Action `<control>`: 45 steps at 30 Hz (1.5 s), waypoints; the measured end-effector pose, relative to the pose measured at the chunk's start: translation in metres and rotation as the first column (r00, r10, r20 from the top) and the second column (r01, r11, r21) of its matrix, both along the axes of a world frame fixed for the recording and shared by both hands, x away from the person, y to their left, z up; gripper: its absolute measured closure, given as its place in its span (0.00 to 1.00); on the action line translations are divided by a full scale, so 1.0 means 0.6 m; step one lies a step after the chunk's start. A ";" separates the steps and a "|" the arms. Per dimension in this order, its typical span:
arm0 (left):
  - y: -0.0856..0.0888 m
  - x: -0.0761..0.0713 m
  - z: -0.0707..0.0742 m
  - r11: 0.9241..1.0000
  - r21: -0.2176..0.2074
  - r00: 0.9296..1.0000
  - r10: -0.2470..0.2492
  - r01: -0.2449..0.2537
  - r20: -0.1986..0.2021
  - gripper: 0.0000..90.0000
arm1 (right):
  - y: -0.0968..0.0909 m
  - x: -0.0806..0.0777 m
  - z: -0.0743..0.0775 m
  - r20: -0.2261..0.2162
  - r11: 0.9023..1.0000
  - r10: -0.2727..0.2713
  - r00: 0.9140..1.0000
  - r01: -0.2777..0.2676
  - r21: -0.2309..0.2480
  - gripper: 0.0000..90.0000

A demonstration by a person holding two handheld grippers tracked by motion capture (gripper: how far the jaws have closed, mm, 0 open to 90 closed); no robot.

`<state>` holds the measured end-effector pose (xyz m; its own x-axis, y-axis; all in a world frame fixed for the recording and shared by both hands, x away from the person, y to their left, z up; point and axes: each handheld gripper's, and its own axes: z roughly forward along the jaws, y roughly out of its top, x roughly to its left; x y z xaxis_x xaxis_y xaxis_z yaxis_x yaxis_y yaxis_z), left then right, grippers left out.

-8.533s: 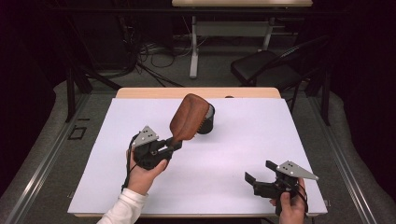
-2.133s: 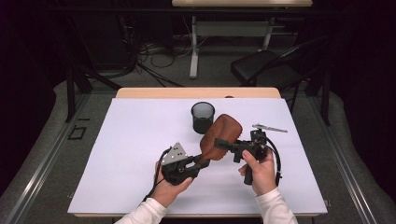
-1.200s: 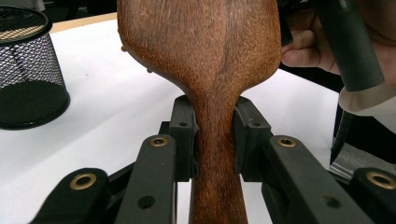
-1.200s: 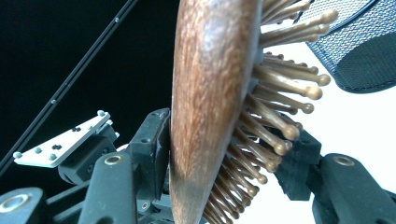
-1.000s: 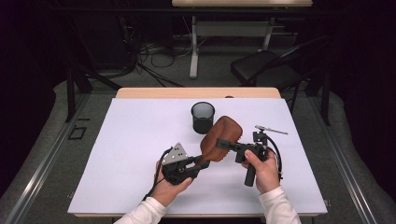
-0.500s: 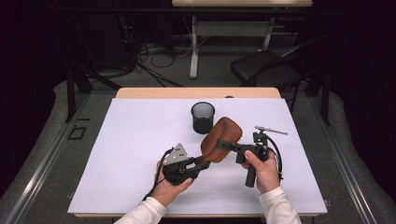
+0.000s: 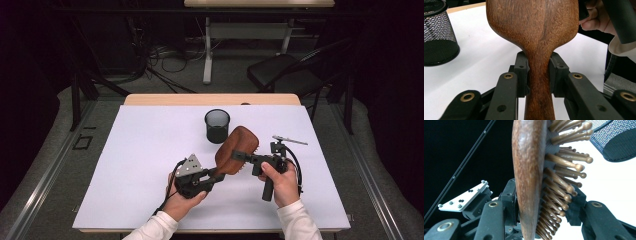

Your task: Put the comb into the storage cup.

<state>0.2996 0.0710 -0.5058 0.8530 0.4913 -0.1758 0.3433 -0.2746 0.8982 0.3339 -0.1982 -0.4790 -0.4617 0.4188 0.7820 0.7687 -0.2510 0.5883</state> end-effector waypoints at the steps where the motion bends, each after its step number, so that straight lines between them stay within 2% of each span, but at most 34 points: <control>1: 0.000 0.000 0.000 1.000 -0.002 1.000 -0.001 0.001 -0.001 0.80 | 0.000 0.000 -0.001 0.000 1.000 -0.001 1.000 0.001 0.002 0.60; 8: -0.001 0.000 0.000 1.000 -0.001 1.000 0.008 -0.008 0.003 0.79 | -0.001 0.002 -0.004 -0.003 1.000 -0.006 1.000 0.006 0.018 0.60; 31: 0.000 -0.001 0.000 1.000 -0.013 1.000 0.016 -0.016 0.005 0.78 | -0.001 0.000 -0.004 -0.005 1.000 -0.014 1.000 0.014 0.026 0.60; 45: 0.002 0.002 0.001 0.999 -0.042 1.000 0.019 -0.019 -0.007 0.72 | 0.000 0.000 -0.006 -0.004 0.999 -0.026 1.000 0.026 0.040 0.60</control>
<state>0.3008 0.0723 -0.5055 0.8425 0.4994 -0.2021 0.3541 -0.2305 0.9064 0.3341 -0.1983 -0.4827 -0.4482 0.3990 0.8000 0.7639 -0.2939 0.5745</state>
